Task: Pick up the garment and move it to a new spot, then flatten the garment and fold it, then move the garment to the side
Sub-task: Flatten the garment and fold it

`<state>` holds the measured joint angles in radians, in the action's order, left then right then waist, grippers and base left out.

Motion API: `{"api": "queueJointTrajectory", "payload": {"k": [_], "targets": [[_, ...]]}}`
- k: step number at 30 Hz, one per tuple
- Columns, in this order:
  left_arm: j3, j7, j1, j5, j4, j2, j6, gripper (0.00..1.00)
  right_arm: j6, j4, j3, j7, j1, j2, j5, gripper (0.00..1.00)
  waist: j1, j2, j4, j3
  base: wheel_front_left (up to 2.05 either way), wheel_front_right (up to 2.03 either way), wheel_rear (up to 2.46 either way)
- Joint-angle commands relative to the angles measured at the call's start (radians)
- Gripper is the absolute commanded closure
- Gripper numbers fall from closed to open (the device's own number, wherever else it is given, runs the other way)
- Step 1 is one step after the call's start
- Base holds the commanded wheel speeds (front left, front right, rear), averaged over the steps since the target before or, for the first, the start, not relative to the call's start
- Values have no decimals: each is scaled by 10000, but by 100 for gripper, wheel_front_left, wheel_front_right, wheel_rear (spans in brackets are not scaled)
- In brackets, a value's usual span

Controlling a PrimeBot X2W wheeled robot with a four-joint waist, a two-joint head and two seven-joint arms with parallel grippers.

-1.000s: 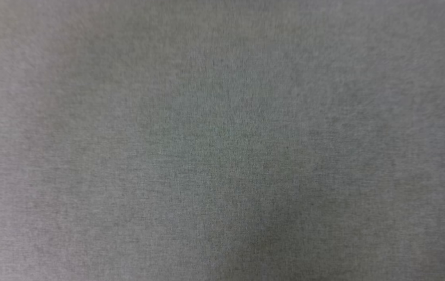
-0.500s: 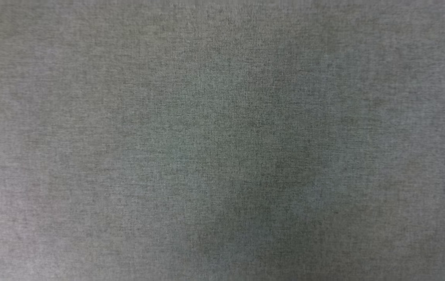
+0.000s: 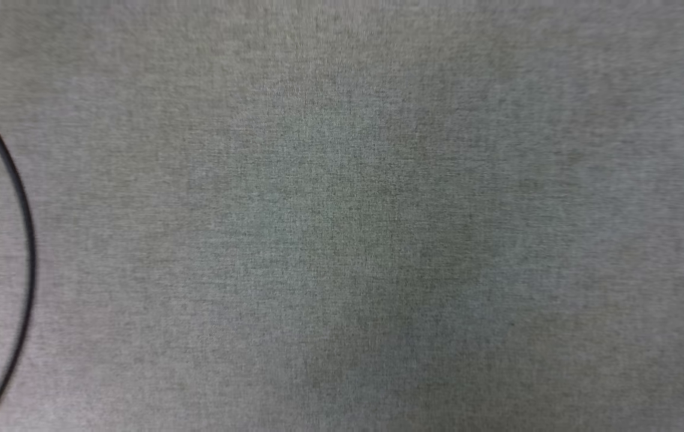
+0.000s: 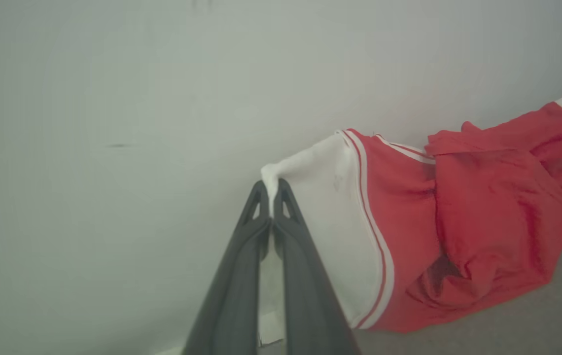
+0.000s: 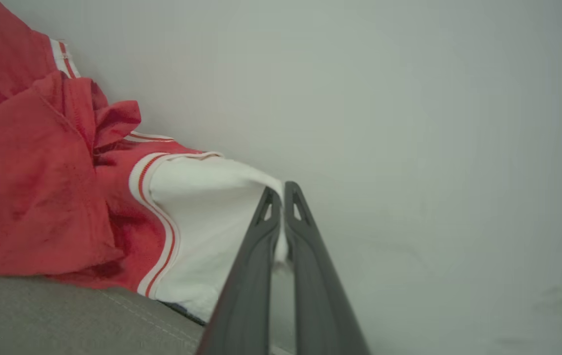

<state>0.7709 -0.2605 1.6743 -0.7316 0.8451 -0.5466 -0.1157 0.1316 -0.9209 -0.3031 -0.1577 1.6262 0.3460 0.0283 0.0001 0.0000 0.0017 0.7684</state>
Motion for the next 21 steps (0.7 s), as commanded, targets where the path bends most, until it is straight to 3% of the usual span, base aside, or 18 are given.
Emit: {"api": "queueJointTrajectory", "payload": {"k": [1,12,21], "targets": [[-55,-64,-283,73,-73,-37,-25,100,-18,-43,-70,-110,-287,-12,114,100,-1,0,-22,-282,0,0,0],[-1630,-58,-5309,612,-2048,-309,246,100,-18,849,-1884,-738,-4361,628,2169,100,-1,0,-32,-2391,0,0,0],[-2372,-50,-9416,763,-3679,-416,718,100,-18,2333,-2296,-566,-7693,1337,3440,100,-1,0,-90,-4081,0,0,0]]}}
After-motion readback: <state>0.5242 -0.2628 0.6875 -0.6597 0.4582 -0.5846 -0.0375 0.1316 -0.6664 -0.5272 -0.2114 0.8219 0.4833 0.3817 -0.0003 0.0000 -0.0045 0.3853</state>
